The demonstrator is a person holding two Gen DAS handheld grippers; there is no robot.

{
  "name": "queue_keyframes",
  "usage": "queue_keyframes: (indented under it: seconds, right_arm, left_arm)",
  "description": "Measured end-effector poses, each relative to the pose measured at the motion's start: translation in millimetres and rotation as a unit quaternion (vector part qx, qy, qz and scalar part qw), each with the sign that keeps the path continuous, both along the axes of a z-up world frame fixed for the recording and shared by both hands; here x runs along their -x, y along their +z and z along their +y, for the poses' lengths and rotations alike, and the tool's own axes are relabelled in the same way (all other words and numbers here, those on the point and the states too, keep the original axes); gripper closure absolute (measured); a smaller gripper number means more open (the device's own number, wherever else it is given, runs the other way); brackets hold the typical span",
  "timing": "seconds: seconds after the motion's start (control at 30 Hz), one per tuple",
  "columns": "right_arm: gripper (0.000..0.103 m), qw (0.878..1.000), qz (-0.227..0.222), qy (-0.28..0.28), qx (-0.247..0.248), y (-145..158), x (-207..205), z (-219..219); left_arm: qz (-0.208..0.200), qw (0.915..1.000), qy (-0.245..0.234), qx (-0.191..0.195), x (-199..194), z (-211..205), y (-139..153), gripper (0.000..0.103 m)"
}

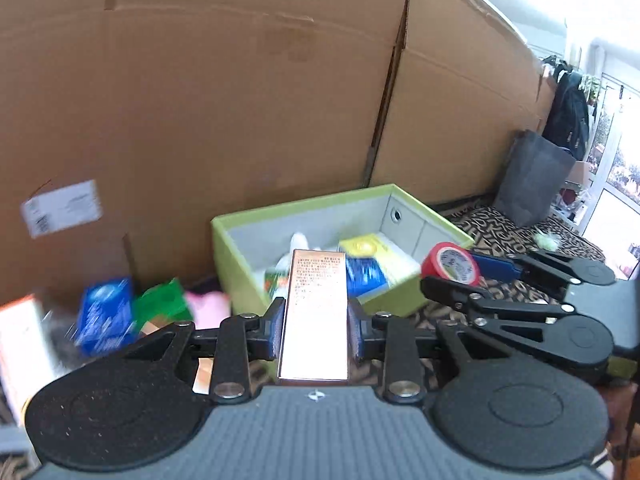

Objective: Organize objects
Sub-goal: 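Carry the copper box and tape roll into the shoebox and release them, then return both tools to the pile of items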

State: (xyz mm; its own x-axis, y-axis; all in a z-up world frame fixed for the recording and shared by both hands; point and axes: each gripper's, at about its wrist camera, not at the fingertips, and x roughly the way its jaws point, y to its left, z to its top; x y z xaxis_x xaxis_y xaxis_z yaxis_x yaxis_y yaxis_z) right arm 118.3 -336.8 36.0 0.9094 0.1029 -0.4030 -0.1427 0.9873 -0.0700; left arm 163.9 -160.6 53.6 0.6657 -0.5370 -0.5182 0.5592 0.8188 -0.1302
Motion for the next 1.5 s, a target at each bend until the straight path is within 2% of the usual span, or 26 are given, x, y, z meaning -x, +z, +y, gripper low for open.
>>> queue_keyframes:
  seconds: [0.07,0.2,0.3,0.5,0.57,0.63,0.67,0.7,0.77,0.87,1.03,1.2,1.33,1.5]
  right_arm:
    - [0.057,1.0,0.002,-0.017,-0.003,0.4,-18.0,-13.8]
    - [0.057,0.999,0.017,-0.052,-0.005,-5.6,-53.9,-41.3]
    - [0.057,0.997,0.036,-0.073,-0.009,-13.0,-81.2,-57.4]
    - [0.057,0.994,0.071,-0.083,-0.01,-32.9,-123.6,-68.2]
    - [0.057,0.994,0.078,-0.077,-0.001,-40.8,-129.7,-68.2]
    - [0.051,0.995,0.083,-0.063,0.01,-46.2,-136.5,-65.9]
    - [0.037,0.995,0.079,-0.057,0.022,-46.1,-136.4,-62.8]
    - [0.019,0.995,0.072,-0.062,0.041,-44.4,-134.0,-59.0]
    - [0.013,0.993,0.036,-0.078,0.075,-34.9,-120.2,-52.5]
    - [0.0,0.993,-0.021,-0.093,0.064,-12.7,-86.3,-49.4]
    - [0.0,0.993,-0.08,-0.088,0.012,9.3,-18.0,-39.3]
    - [0.0,0.993,-0.096,-0.06,-0.045,2.2,33.6,-16.2]
    - [0.0,0.993,-0.107,-0.039,-0.04,-7.1,65.6,12.6]
    - [0.0,0.995,-0.091,0.009,-0.046,-19.5,77.8,48.4]
  left_arm:
    - [0.003,0.9999,0.008,-0.007,-18.6,-17.2,-3.6,0.07]
    - [0.041,0.9989,0.019,-0.008,-60.9,-43.5,-18.5,0.07]
    - [0.042,0.9985,0.03,-0.021,-81.9,-59.6,-27.8,0.071]
    - [0.06,0.9973,0.038,-0.019,-110.7,-70.6,-43.7,0.071]
    - [0.054,0.9977,0.038,-0.017,-112.9,-69.8,-46.9,0.069]
    - [0.054,0.9981,0.029,-0.003,-113.6,-64.8,-46.5,0.04]
    - [0.05,0.9985,0.022,0.011,-110.8,-60.2,-43.8,0.028]
    - [0.046,0.9984,0.024,0.023,-107.2,-55.5,-39.6,0.021]
    - [0.036,0.9977,0.038,0.044,-96.9,-44.8,-28.5,0.018]
    - [0.029,0.9963,0.043,0.069,-75.0,-26.9,-10.5,0.017]
    - [-0.004,0.9943,0.062,0.087,-16.1,8.7,2.3,0.011]
    - [-0.018,0.9929,0.084,0.083,35.5,44.3,-8.0,0.01]
    - [-0.019,0.9923,0.1,0.071,63.2,69.6,-23.9,0.01]
    - [-0.025,0.9886,0.147,0.025,89.6,110.4,-44.8,0.01]
